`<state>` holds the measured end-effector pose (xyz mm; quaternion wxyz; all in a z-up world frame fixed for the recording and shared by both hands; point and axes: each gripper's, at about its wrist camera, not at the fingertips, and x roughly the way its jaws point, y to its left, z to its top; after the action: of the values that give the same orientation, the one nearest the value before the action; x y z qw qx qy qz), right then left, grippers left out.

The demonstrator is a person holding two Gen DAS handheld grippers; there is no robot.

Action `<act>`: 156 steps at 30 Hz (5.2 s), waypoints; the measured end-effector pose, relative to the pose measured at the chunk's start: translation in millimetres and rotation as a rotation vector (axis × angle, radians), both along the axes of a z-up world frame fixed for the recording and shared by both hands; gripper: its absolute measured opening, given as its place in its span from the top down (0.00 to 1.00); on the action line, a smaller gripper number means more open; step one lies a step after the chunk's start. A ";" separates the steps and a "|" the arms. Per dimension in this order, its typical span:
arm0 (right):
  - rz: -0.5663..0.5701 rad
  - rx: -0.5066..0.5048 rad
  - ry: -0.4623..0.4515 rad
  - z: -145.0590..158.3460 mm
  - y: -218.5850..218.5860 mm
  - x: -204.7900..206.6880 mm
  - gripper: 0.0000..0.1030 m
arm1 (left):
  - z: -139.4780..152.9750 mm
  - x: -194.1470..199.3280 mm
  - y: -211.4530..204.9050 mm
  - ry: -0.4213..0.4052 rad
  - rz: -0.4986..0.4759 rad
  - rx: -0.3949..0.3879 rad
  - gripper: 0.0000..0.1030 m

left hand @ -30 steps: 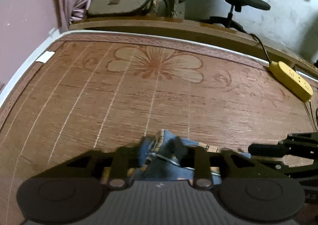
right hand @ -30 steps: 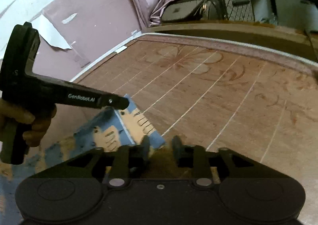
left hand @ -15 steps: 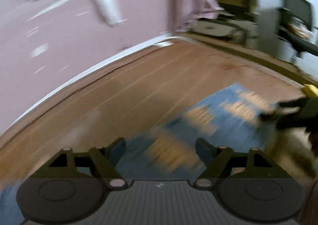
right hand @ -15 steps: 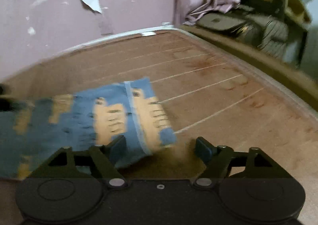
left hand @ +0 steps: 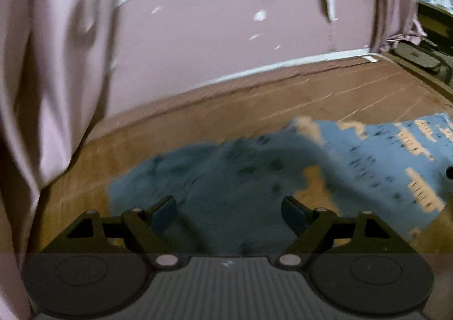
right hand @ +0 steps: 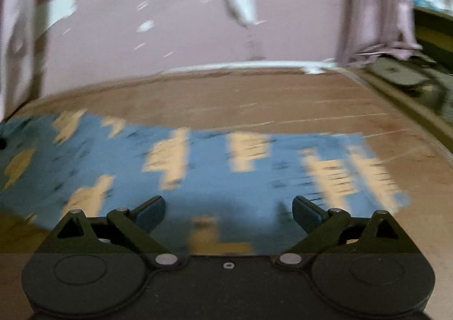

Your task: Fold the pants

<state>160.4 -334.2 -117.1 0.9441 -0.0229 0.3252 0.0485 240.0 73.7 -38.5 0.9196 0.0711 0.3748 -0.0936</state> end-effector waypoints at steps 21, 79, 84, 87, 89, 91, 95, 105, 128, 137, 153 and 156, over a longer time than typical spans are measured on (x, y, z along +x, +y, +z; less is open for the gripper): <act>0.522 0.200 0.086 34.3 135.1 166.9 0.13 | 37.4 34.2 22.6 -0.016 -0.163 -0.021 0.11; -0.285 0.258 -0.053 5.7 -181.9 2.5 0.10 | 22.0 110.6 -413.5 0.083 -0.935 0.110 0.17; -0.248 0.242 -0.035 1.6 -179.7 11.6 0.21 | -18.2 142.3 -441.9 0.265 -0.920 0.043 0.24; -0.235 0.244 -0.041 2.1 -179.5 16.1 0.23 | -31.1 150.2 -450.1 0.316 -0.897 0.043 0.37; -0.227 0.249 -0.037 0.4 -178.8 16.8 0.23 | -30.7 148.2 -453.8 0.305 -0.932 0.063 0.45; -0.221 0.243 -0.030 -1.4 -177.1 17.9 0.23 | -29.7 145.2 -457.3 0.317 -0.969 0.068 0.64; -0.210 0.239 -0.017 -5.0 -175.4 21.1 0.23 | -29.3 131.5 -462.0 0.294 -0.980 0.124 0.88; -0.184 0.297 -0.031 -7.8 -193.0 19.9 0.23 | -44.4 46.3 -421.2 -0.338 -1.170 0.361 0.93; -0.049 0.259 -0.070 -7.7 -194.5 26.8 0.49 | -48.0 6.6 -350.5 -0.716 -1.373 0.363 0.93; 0.137 0.233 -0.082 -5.3 -201.8 28.9 0.22 | -59.7 -17.4 -331.9 -1.001 -1.523 0.378 0.93; 0.213 0.383 -0.001 -15.9 -227.1 23.9 0.60 | -69.4 -29.1 -326.5 -1.165 -1.556 0.396 0.93; 0.188 0.402 0.004 -17.3 -231.4 24.6 0.68 | -72.2 -26.3 -333.6 -1.143 -1.514 0.418 0.92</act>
<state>185.1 -565.6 -134.4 0.9203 0.1357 0.3073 0.2003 213.7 -259.9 -110.7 0.6282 0.4900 -0.2643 -0.5435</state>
